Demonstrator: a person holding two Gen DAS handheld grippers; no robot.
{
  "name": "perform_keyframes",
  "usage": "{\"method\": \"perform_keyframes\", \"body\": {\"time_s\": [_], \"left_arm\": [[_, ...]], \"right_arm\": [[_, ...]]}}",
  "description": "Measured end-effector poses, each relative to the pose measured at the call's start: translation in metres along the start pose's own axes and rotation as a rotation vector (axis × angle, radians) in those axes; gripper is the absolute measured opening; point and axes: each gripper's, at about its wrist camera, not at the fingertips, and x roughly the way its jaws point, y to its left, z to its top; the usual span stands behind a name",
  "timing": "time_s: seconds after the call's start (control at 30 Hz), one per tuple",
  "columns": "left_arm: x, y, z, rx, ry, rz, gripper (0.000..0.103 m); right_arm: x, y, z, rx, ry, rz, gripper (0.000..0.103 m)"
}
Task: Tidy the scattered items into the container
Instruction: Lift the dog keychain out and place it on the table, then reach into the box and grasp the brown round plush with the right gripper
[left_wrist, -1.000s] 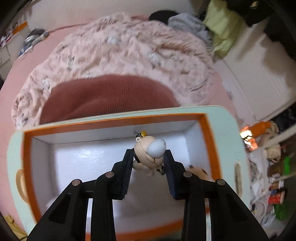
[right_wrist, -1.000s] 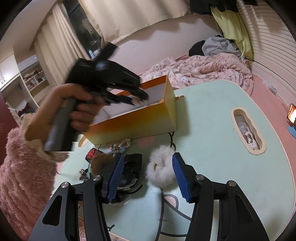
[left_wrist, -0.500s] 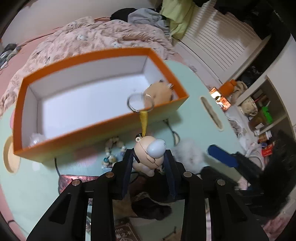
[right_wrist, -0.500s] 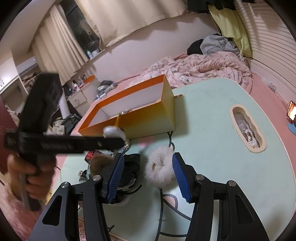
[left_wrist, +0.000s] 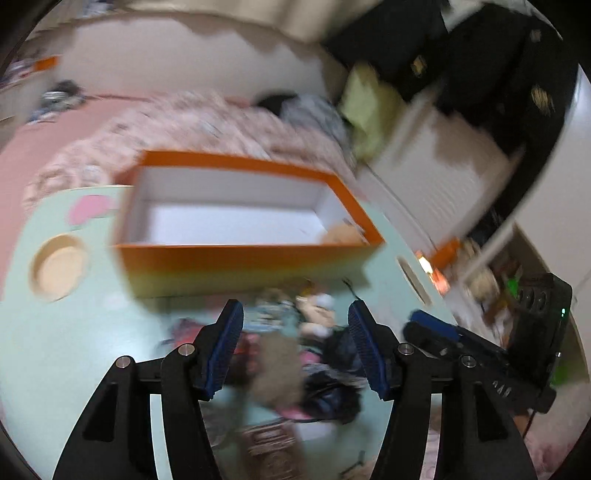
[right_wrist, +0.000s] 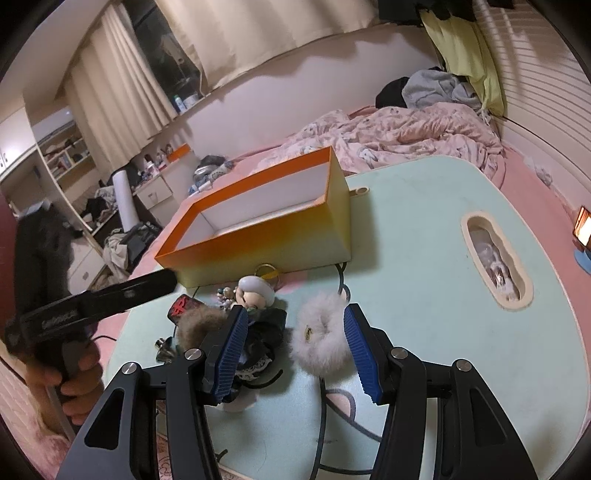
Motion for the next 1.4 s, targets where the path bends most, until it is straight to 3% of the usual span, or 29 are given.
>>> {"method": "perform_keyframes", "body": {"time_s": [0.07,0.13,0.27,0.37,0.5,0.7,0.8,0.9,1.03,1.13,1.2,1.23,1.33,1.4], "left_arm": [[-0.009,0.016,-0.007,-0.058,-0.045,-0.007,0.064],[-0.009,0.027,-0.009,-0.085,-0.032,-0.026,0.064],[-0.009,0.035,-0.008,-0.113,-0.049,-0.026,0.064],[-0.009,0.036,-0.012,-0.114,-0.049,-0.046,0.064],[-0.009,0.036,-0.017,-0.111,-0.047,-0.069,0.064],[-0.008,0.038,-0.021,-0.141,-0.04,-0.114,0.064],[-0.008,0.04,-0.023,-0.157,-0.039,-0.15,0.064],[-0.011,0.039,-0.022,-0.166,-0.045,-0.178,0.064],[-0.016,0.039,-0.022,-0.163,-0.057,-0.18,0.064],[-0.016,0.04,-0.022,-0.167,-0.058,-0.173,0.064],[-0.015,0.042,-0.023,-0.173,-0.054,-0.167,0.064],[-0.015,0.042,-0.023,-0.175,-0.052,-0.165,0.064],[-0.013,0.042,-0.023,-0.177,-0.047,-0.162,0.064],[-0.011,0.041,-0.024,-0.175,-0.041,-0.159,0.064]], "right_arm": [[0.007,0.01,0.018,-0.083,0.052,-0.026,0.043],[0.011,0.021,0.042,-0.177,0.089,-0.043,0.03],[0.037,0.044,0.111,-0.329,0.231,-0.112,0.029],[0.083,0.062,0.141,-0.46,0.455,-0.221,0.029],[0.137,0.072,0.14,-0.597,0.689,-0.35,0.029],[0.177,0.067,0.124,-0.661,0.847,-0.477,0.029],[0.196,0.064,0.113,-0.688,0.936,-0.541,0.036],[0.206,0.058,0.116,-0.618,0.995,-0.521,0.041],[0.211,0.047,0.116,-0.517,1.057,-0.396,0.04],[0.206,0.042,0.118,-0.498,1.03,-0.342,0.027],[0.2,0.038,0.122,-0.49,1.001,-0.331,0.013],[0.195,0.037,0.126,-0.491,0.983,-0.326,0.0],[0.18,0.036,0.138,-0.481,0.916,-0.295,0.0],[0.173,0.036,0.143,-0.449,0.942,-0.238,0.001]]}}
